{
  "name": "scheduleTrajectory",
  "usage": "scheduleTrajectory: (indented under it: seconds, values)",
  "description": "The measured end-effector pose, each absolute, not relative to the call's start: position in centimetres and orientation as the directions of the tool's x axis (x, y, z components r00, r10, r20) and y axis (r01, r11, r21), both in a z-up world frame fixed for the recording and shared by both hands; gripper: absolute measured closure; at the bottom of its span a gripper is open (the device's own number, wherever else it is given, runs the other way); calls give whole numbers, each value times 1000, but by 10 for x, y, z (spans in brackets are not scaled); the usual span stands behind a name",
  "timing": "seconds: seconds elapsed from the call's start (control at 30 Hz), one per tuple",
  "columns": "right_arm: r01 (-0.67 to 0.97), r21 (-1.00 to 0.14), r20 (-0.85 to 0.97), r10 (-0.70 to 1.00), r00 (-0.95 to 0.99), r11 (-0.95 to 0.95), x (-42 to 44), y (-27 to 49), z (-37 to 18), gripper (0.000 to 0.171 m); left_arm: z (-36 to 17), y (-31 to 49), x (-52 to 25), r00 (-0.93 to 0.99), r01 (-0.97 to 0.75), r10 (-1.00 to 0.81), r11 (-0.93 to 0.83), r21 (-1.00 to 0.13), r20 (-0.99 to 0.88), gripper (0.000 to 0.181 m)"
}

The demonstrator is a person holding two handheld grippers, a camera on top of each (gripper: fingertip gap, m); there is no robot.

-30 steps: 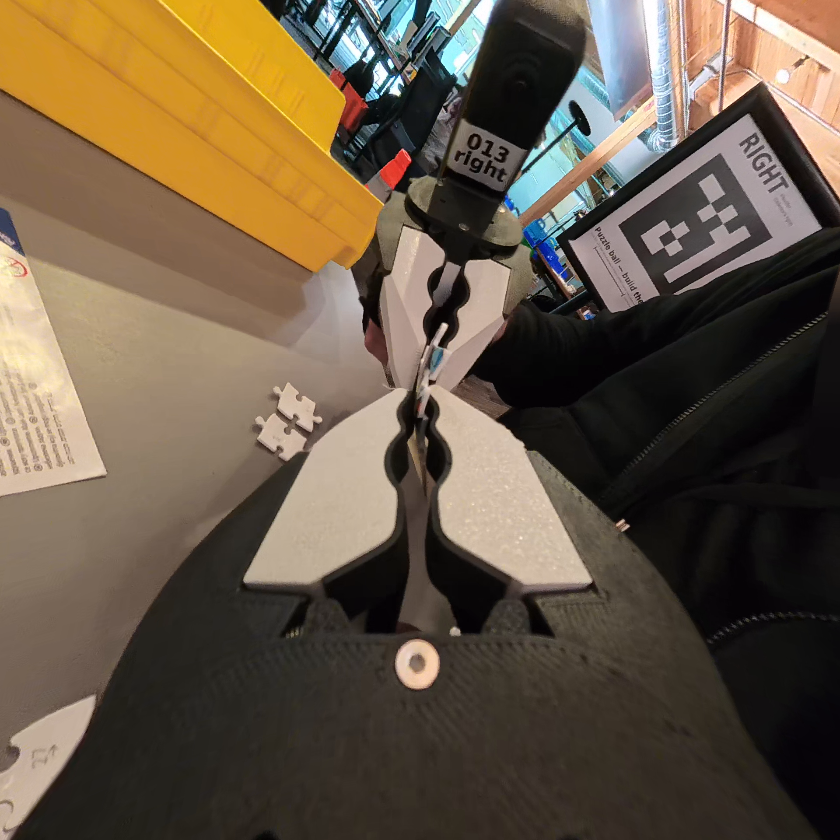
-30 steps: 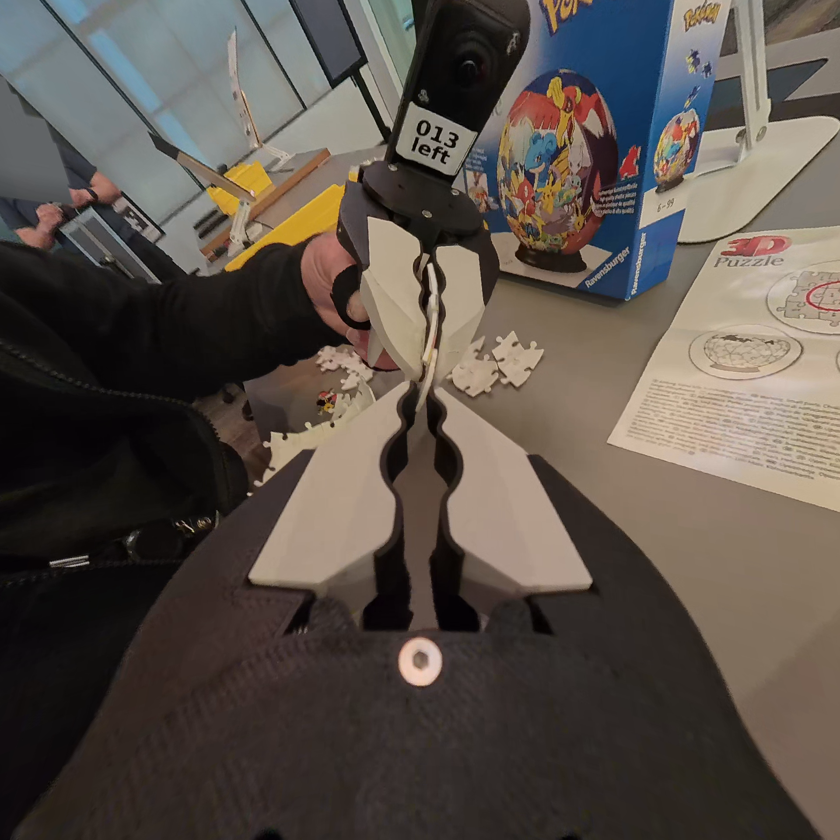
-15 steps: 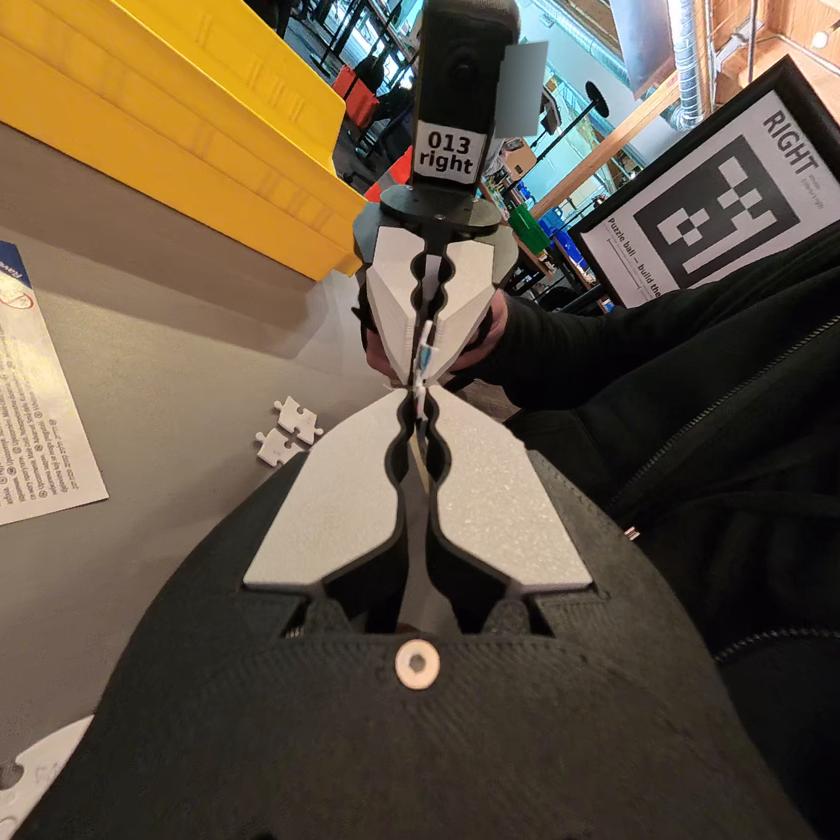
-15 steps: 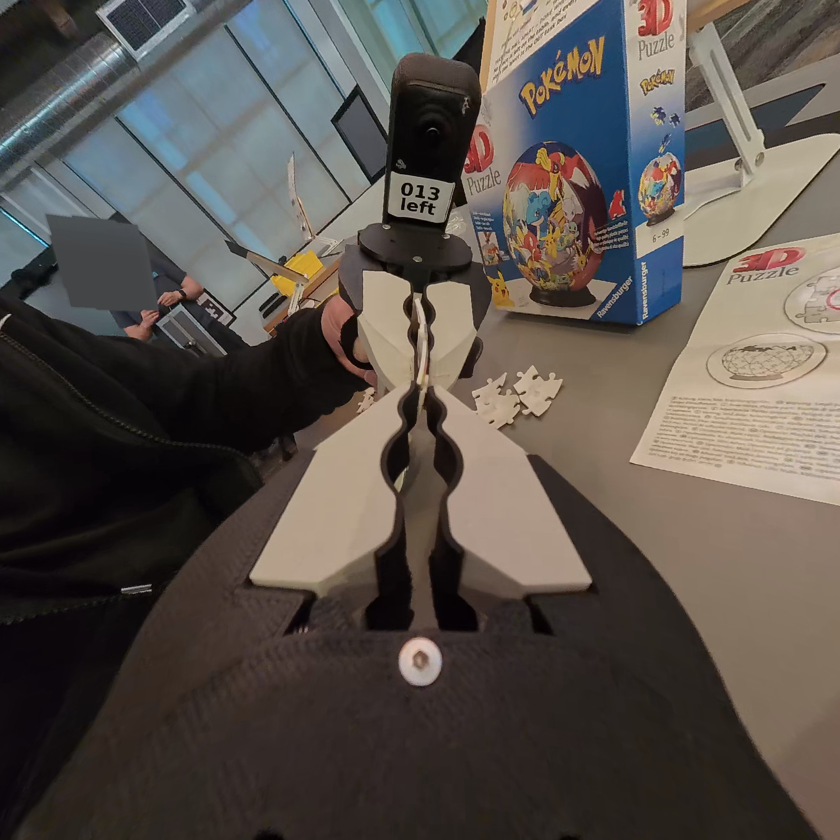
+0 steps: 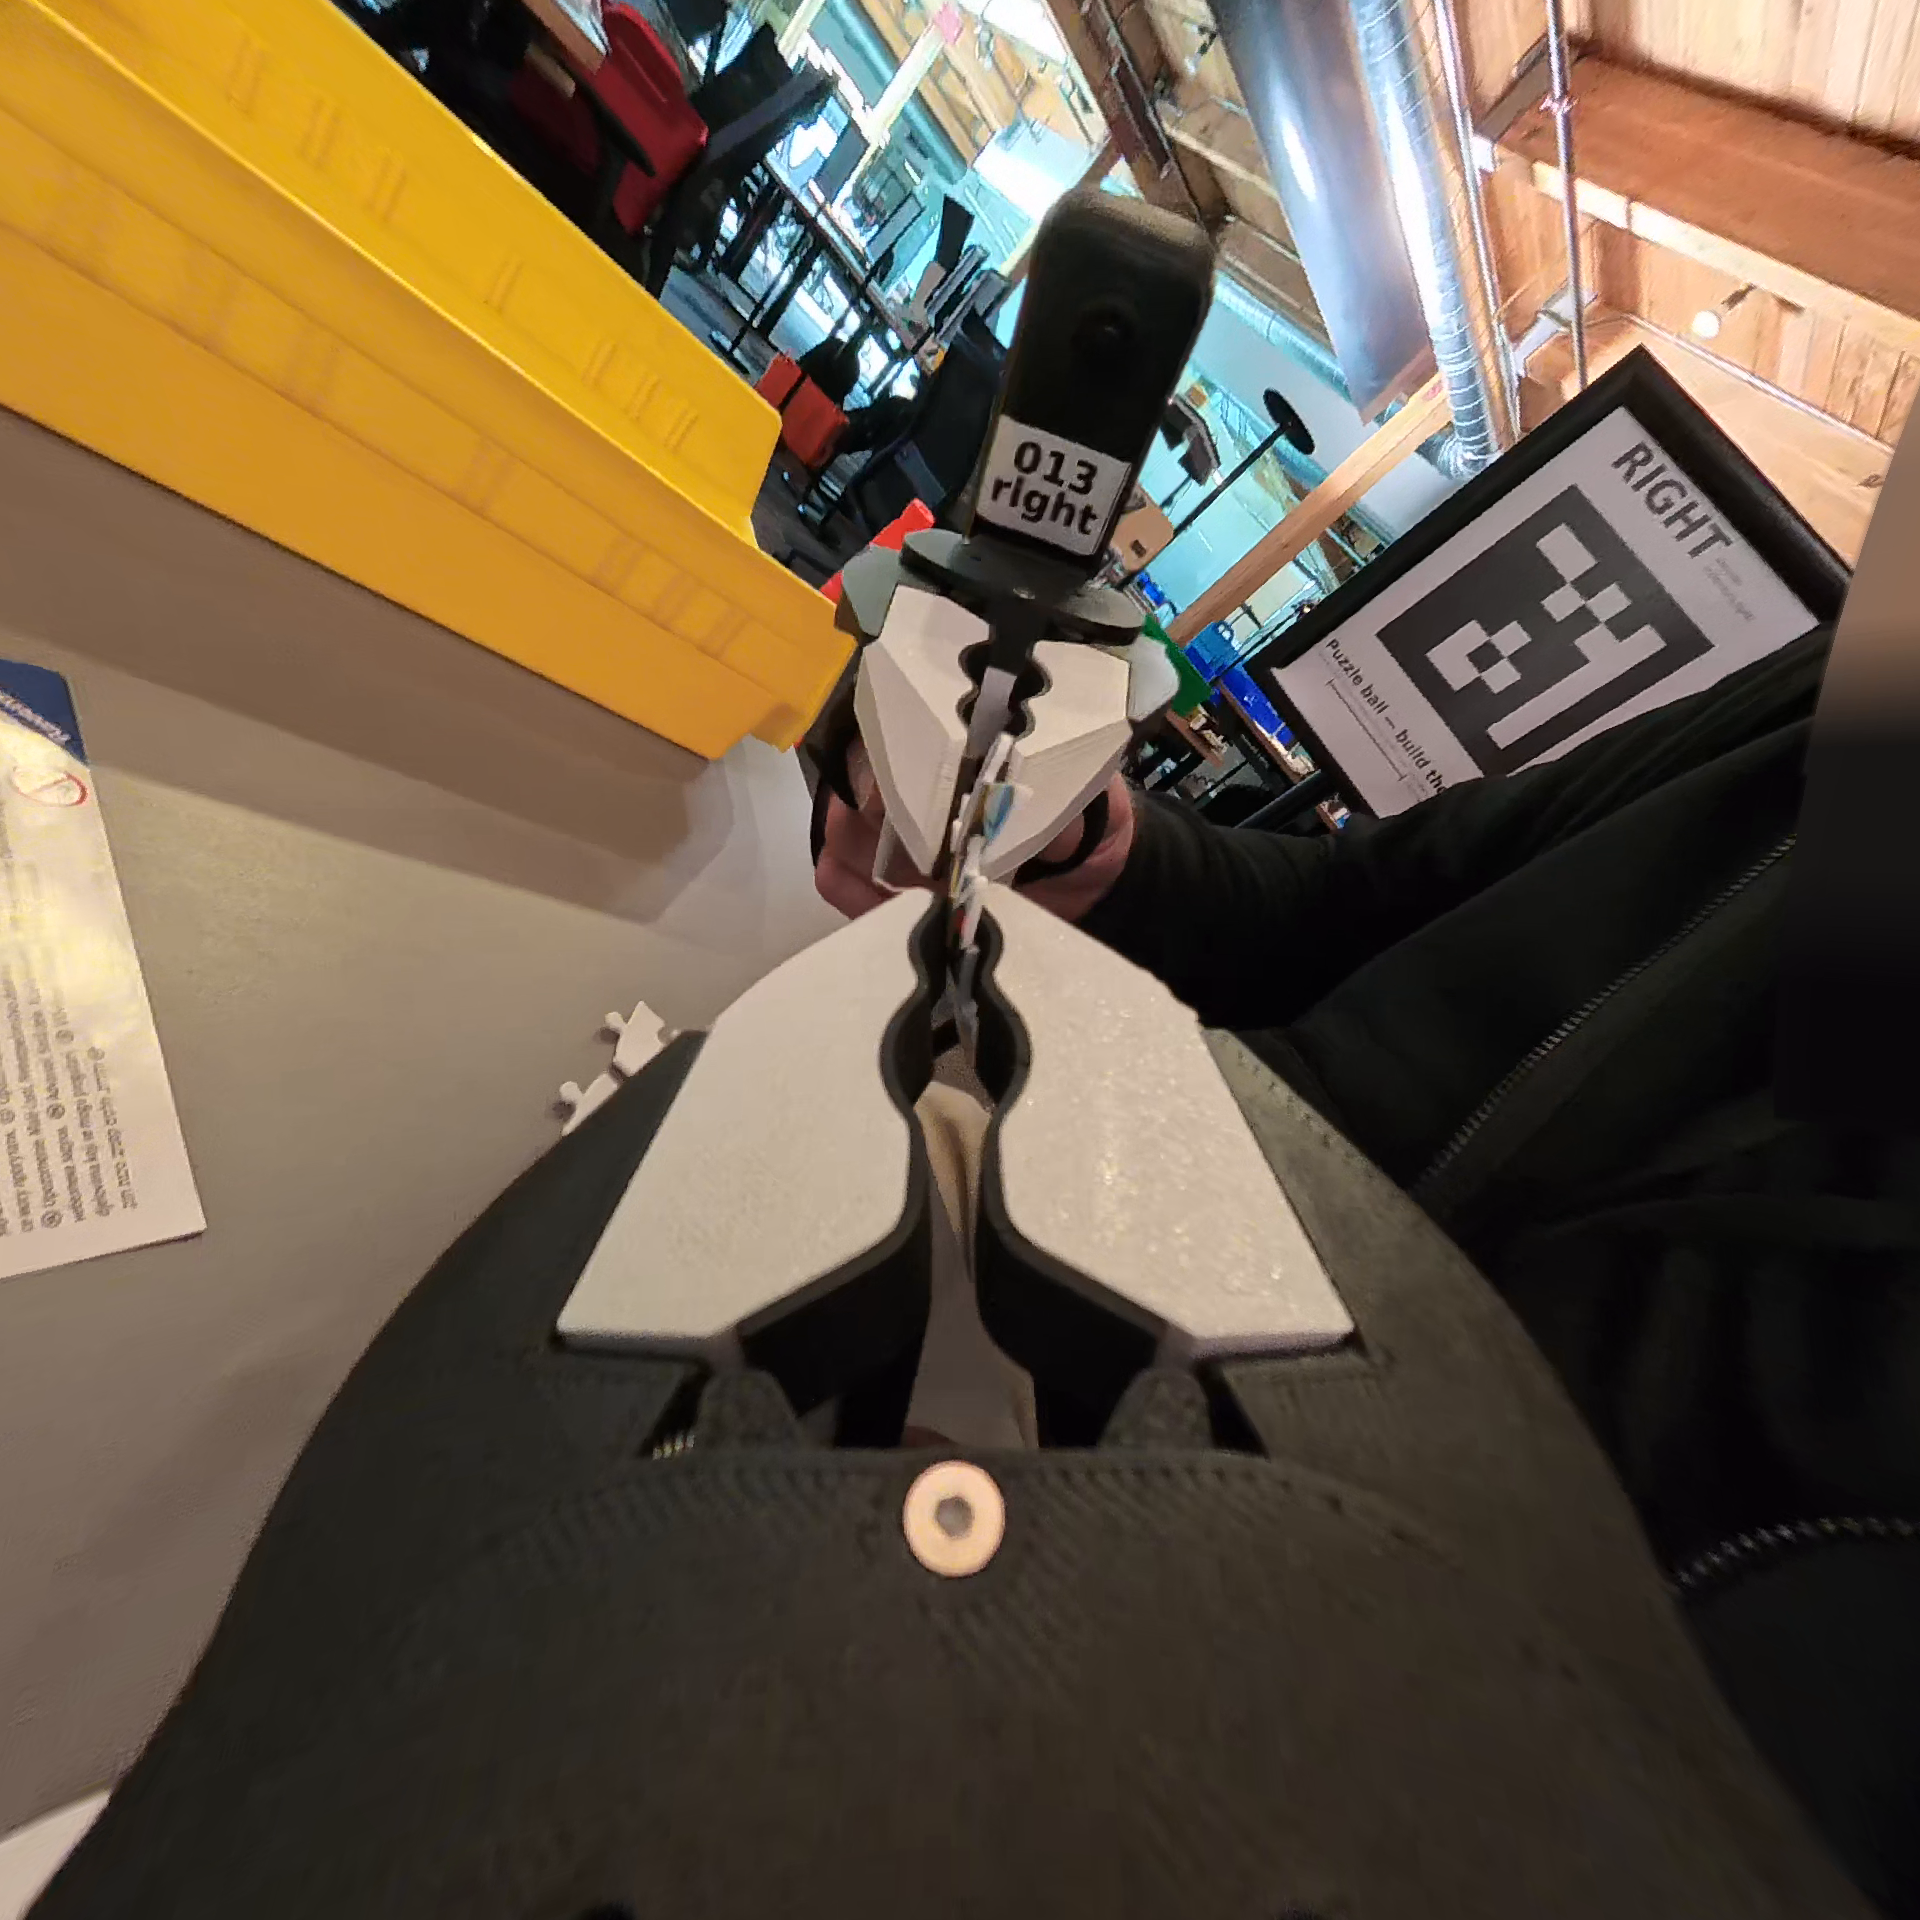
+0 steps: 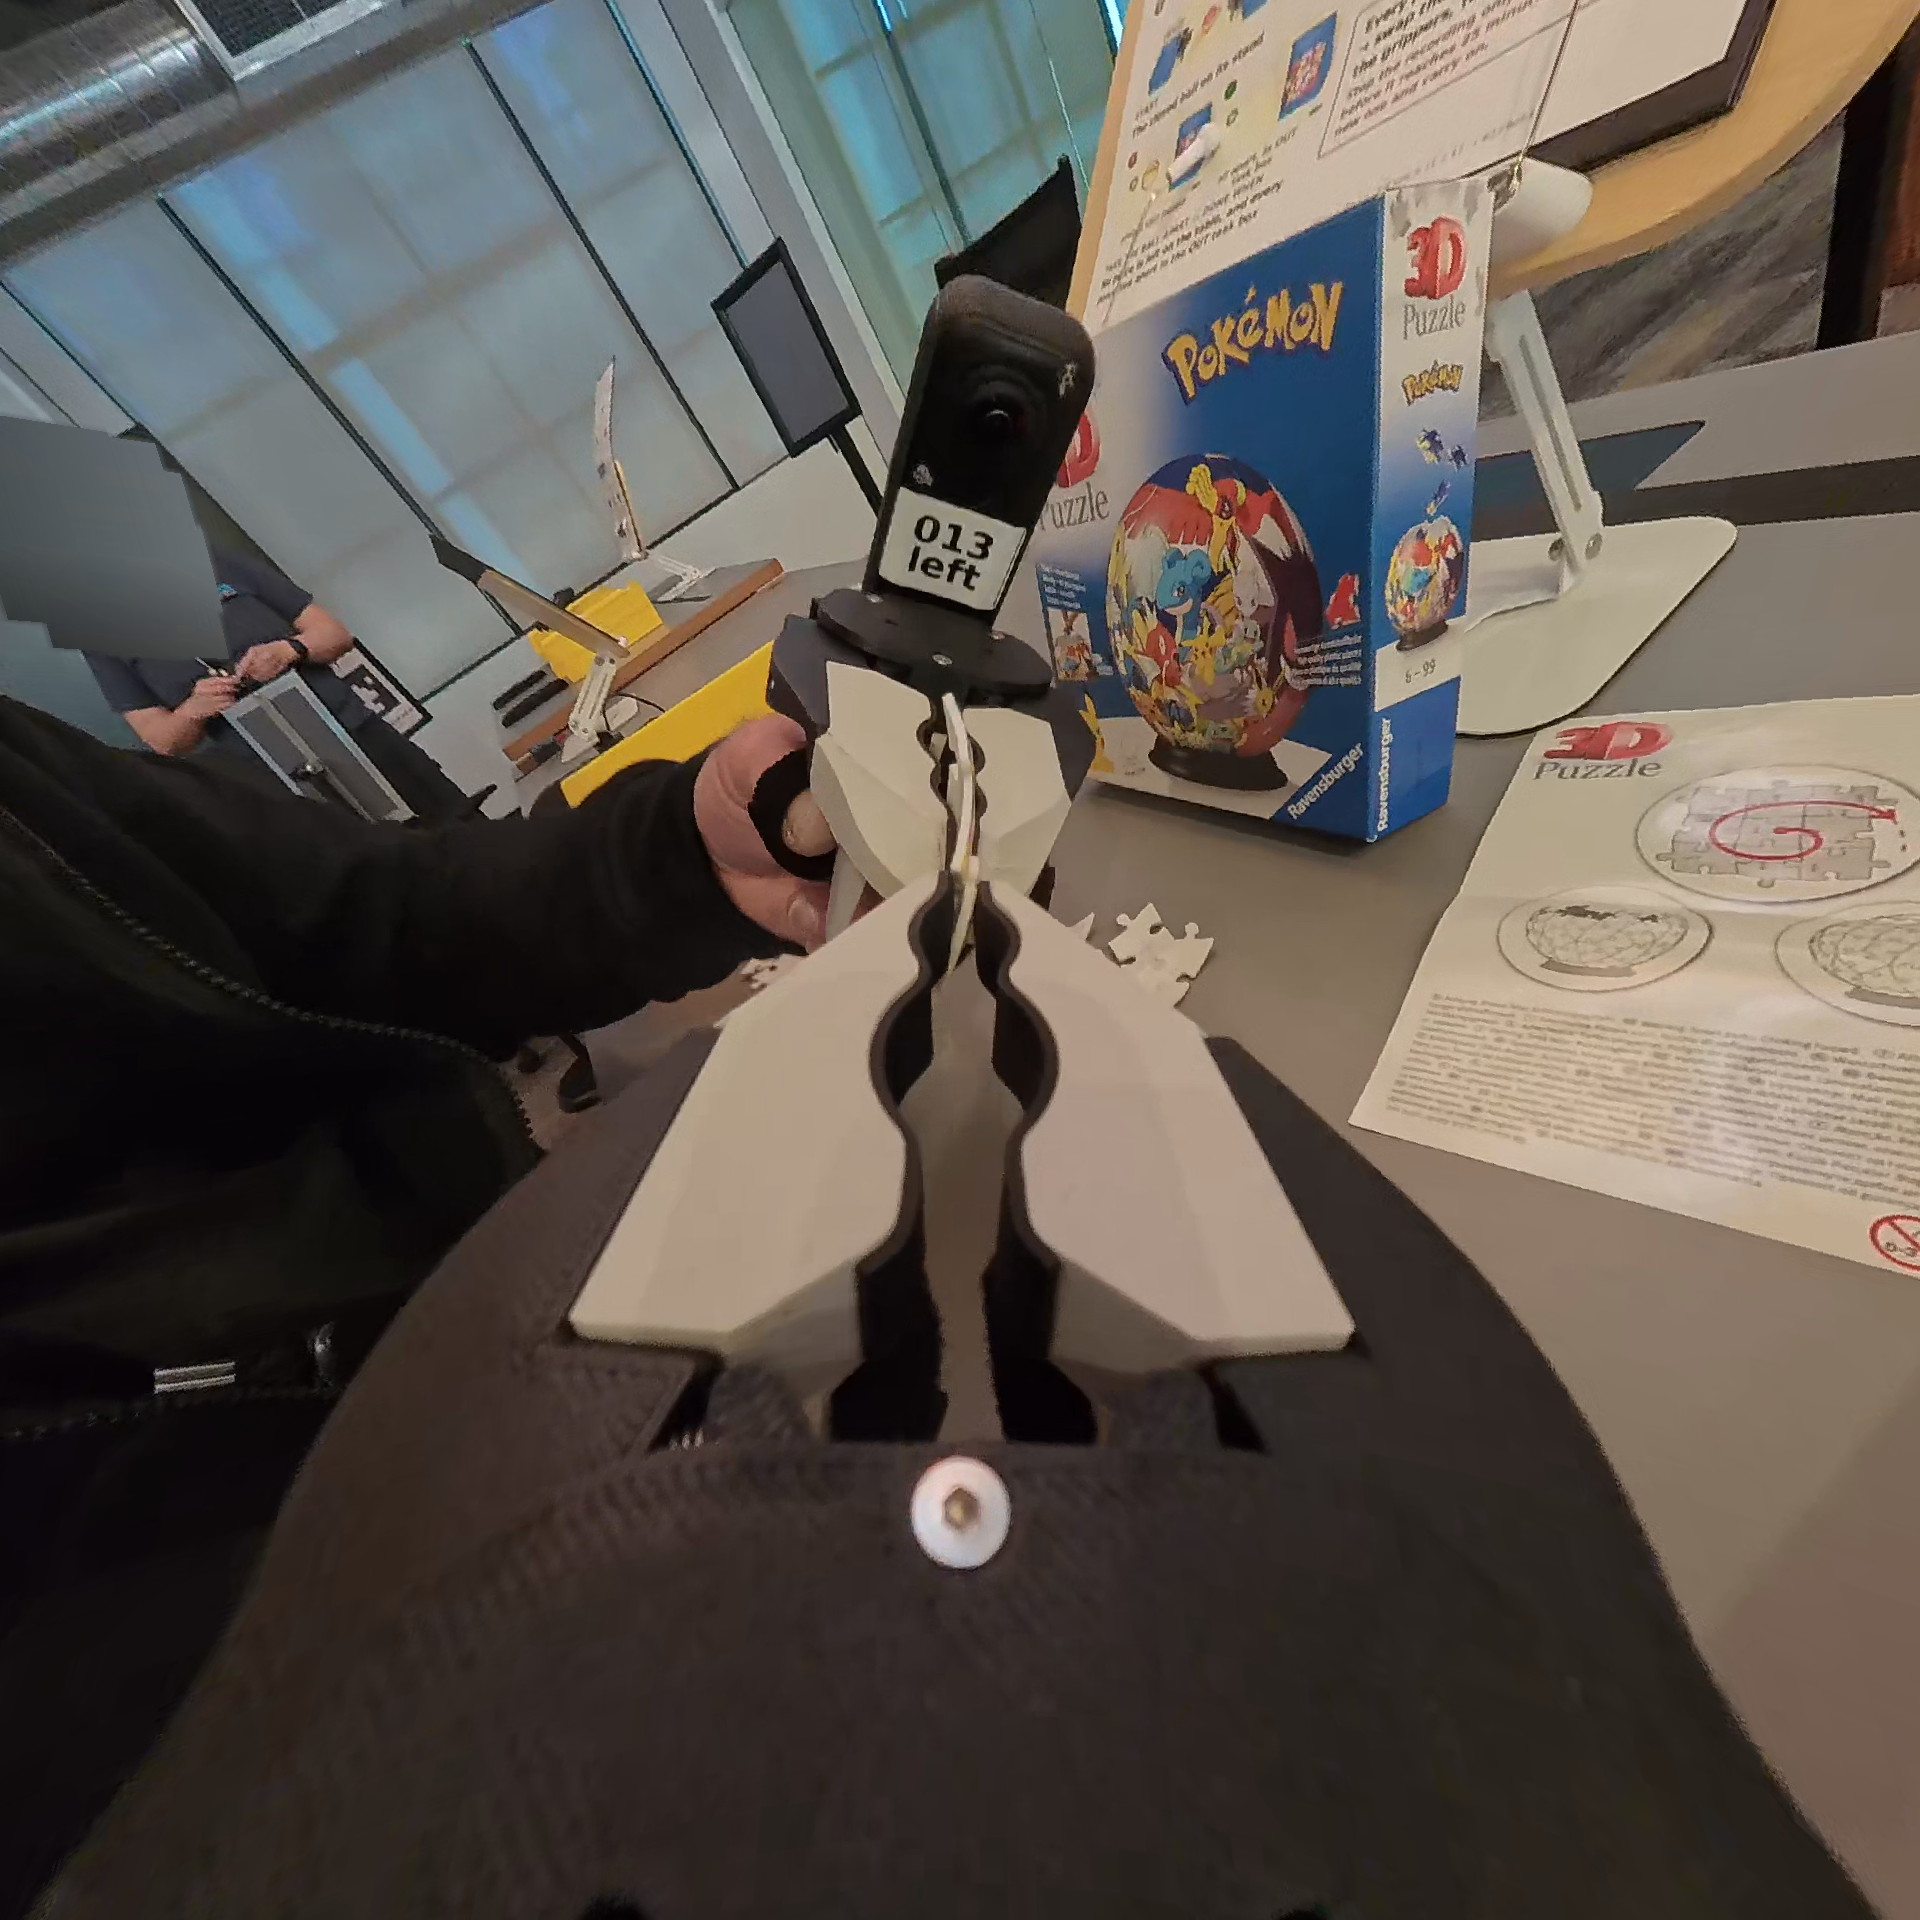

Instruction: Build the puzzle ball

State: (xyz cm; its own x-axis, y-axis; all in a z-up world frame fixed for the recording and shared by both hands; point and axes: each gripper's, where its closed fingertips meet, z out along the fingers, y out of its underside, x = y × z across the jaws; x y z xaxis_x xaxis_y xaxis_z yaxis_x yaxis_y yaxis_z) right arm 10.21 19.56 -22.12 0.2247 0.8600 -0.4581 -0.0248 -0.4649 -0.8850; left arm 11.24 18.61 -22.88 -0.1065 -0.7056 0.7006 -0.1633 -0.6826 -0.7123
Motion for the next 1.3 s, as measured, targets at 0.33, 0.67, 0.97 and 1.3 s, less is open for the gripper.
scheduleTrajectory:
  seconds: [0.33,0.67,0.97,1.3]
  values:
    - [-125,-866,-501,845,186,-485,107,197,-208,170,-216,187,115,-120,-93,-730,-667,-739,673,179]
    - [-74,-888,-458,859,229,-454,106,195,-205,171,-210,189,115,-108,-57,-752,-649,-759,651,178]
    - [8,-901,-418,875,245,-433,105,194,-206,170,-210,187,114,-95,-121,-766,-625,-771,636,179]
    - [-102,-874,-486,850,202,-476,112,196,-197,170,-202,188,118,-108,-56,-779,-616,-786,618,179]
